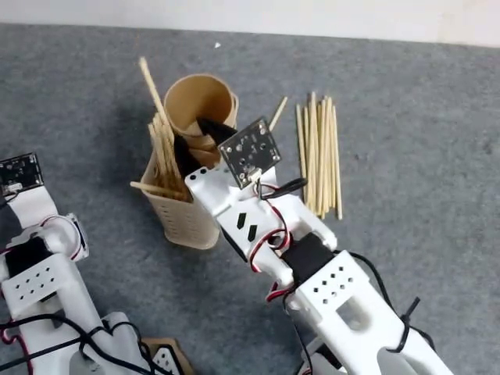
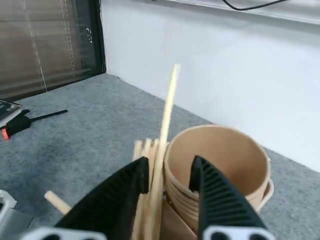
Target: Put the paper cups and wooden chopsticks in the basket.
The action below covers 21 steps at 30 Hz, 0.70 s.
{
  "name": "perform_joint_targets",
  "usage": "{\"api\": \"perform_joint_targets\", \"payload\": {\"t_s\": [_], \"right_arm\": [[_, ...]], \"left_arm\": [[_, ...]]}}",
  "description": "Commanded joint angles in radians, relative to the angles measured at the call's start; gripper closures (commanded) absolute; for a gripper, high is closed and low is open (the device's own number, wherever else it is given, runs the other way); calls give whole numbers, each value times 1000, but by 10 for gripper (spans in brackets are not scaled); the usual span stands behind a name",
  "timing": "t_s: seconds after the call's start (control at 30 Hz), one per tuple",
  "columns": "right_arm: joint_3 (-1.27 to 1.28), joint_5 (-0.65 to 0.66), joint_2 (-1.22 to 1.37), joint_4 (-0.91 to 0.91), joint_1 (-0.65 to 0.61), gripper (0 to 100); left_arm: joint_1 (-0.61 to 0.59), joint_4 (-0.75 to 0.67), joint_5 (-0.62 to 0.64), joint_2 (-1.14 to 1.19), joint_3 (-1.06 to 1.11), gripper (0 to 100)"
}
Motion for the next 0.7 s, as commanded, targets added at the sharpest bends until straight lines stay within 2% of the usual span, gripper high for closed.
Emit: {"api": "perform_joint_targets", "payload": {"t_s": [0.0, 0.1, 0.17, 0.23, 0.33, 0.4, 0.47, 0.6, 0.67], "right_arm": [[-53, 5, -7, 2, -39, 849], [-56, 11, -10, 10, -45, 849], [-90, 44, -42, 58, 27, 849], [-176, 69, -88, 231, 119, 849], [-328, 69, -148, 585, 234, 845], [-403, 71, -177, 757, 259, 845], [-371, 104, -194, 871, 262, 845], [-176, 169, -257, 903, 255, 845], [-41, 175, -314, 863, 205, 845]], "left_arm": [[7, -18, -3, -21, -7, 841], [7, -18, -3, -21, -7, 841], [7, -17, -3, -21, -7, 841], [7, -17, -3, -21, -5, 841], [15, -20, -3, -21, -5, 841], [41, -20, -3, -21, -5, 841], [59, -20, -5, -19, -5, 841], [61, -18, -5, -16, -5, 841], [61, -18, -5, -16, -4, 841]]}}
